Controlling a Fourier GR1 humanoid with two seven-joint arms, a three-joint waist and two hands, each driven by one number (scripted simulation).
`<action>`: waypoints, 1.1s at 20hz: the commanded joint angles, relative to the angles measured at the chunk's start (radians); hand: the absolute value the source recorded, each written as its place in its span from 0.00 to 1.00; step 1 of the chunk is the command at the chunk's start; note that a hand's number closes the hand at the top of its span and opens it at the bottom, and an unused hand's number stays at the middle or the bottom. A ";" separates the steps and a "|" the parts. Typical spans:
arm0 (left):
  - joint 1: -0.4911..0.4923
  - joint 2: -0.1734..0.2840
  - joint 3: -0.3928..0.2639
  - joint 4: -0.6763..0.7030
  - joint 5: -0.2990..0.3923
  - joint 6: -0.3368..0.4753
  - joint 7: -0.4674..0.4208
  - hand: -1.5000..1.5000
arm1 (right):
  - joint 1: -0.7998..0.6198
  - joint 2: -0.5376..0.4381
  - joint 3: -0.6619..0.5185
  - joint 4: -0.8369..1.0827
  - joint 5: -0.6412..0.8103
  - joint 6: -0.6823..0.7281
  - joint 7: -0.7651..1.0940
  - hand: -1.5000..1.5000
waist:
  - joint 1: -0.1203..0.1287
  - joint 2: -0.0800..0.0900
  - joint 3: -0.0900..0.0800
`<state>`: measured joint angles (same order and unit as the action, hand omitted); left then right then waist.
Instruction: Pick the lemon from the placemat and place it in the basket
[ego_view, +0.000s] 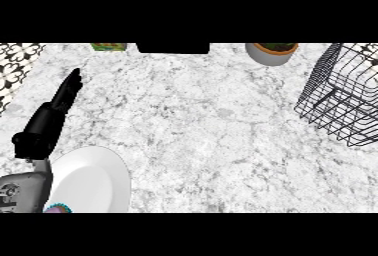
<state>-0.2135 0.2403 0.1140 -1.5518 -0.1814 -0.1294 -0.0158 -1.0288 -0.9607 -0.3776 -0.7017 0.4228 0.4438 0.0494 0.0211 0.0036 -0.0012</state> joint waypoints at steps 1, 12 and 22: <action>0.014 0.022 0.018 -0.034 0.041 -0.046 0.012 0.50 | -0.065 -0.010 0.053 0.066 0.033 0.071 0.058 1.00 | 0.006 0.001 0.001; 0.026 0.017 0.035 -0.021 0.042 -0.038 -0.007 0.50 | -0.011 -0.003 0.237 0.091 0.243 0.007 0.020 1.00 | 0.001 0.003 0.001; 0.022 0.007 0.020 -0.046 0.032 -0.043 0.030 0.50 | -0.073 0.016 0.237 0.247 0.264 0.102 -0.095 0.00 | 0.009 0.004 0.002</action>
<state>-0.2127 0.2392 0.1244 -1.5815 -0.1702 -0.1491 0.0105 -1.0820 -0.9543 -0.1285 -0.5231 0.6887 0.5246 -0.0022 0.0213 0.0061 0.0001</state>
